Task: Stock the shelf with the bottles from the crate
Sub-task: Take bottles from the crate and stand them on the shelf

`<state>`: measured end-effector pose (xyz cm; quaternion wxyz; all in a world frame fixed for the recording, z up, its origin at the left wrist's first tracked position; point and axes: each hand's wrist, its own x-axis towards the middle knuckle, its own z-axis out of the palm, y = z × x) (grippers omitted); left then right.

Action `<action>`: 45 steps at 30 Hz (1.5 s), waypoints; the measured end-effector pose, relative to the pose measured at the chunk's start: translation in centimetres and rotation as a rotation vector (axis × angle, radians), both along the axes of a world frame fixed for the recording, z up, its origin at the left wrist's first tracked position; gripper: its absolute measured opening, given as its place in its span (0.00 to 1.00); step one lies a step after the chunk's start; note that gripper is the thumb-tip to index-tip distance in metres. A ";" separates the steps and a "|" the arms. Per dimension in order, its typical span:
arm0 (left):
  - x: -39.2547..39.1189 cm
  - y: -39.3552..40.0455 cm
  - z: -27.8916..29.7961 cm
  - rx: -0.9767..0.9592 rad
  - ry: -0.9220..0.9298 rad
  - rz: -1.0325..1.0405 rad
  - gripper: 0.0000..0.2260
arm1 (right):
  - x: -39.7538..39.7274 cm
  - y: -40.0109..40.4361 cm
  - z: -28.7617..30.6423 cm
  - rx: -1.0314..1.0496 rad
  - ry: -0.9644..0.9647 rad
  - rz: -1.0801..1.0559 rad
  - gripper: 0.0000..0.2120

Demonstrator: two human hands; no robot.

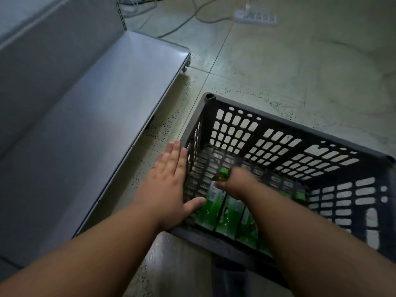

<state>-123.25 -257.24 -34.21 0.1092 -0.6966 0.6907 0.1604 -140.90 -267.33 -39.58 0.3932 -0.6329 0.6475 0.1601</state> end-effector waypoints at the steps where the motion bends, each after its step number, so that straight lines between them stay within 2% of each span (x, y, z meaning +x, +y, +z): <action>1: 0.0 0.0 -0.1 0.001 -0.006 0.002 0.50 | 0.0 0.2 -1.4 0.011 0.003 -0.069 0.13; 3: 0.1 0.0 -0.3 0.011 -0.019 -0.007 0.50 | 0.5 0.2 -4.2 -0.003 0.032 -0.152 0.27; 5: 0.2 0.0 -0.4 0.006 -0.030 -0.019 0.50 | 1.2 0.0 -6.2 -0.030 0.093 -0.144 0.34; 9: 0.2 -0.1 -0.3 0.021 -0.069 -0.026 0.51 | 2.9 -0.2 -9.0 -0.051 0.199 -0.121 0.40; 11: 0.2 -0.2 -0.2 0.030 -0.073 -0.027 0.50 | 3.2 -0.1 -9.7 -0.079 0.251 -0.063 0.40; 13: 0.1 -0.2 -0.1 0.046 -0.057 -0.017 0.51 | 3.2 -0.4 -10.1 -0.071 0.222 -0.080 0.41; 17: 0.0 -0.2 0.1 0.050 -0.056 -0.005 0.50 | 3.1 -1.2 -9.5 -0.001 -0.009 -0.275 0.51; 19: 0.0 -0.3 0.1 0.051 -0.056 -0.006 0.50 | 2.8 -0.9 -8.9 0.044 -0.123 -0.393 0.49; 23: 0.1 -0.1 0.0 0.048 -0.053 -0.009 0.52 | 1.5 -0.3 -7.1 0.103 -0.252 -0.510 0.34; 26: 0.1 -0.2 0.1 0.037 -0.053 -0.016 0.53 | 1.3 -0.1 -3.2 0.011 -0.322 -0.431 0.26; 29: -0.1 0.2 1.3 0.052 -0.043 -0.001 0.54 | 1.4 0.4 2.8 -0.183 -0.323 -0.214 0.30; 32: -0.6 1.7 3.7 0.029 0.107 0.072 0.53 | 0.9 2.0 9.0 -0.287 -0.390 -0.113 0.30; 35: -0.6 4.4 7.0 -0.088 0.327 0.195 0.51 | 0.7 4.4 14.9 -0.410 -0.502 -0.055 0.28; 40: 1.3 8.6 13.5 -0.334 0.481 0.425 0.41 | 4.0 9.2 23.5 -0.612 -0.646 0.010 0.28; 45: 5.7 13.4 19.8 -0.475 0.642 0.600 0.44 | 9.8 14.0 31.1 -0.703 -0.747 0.224 0.29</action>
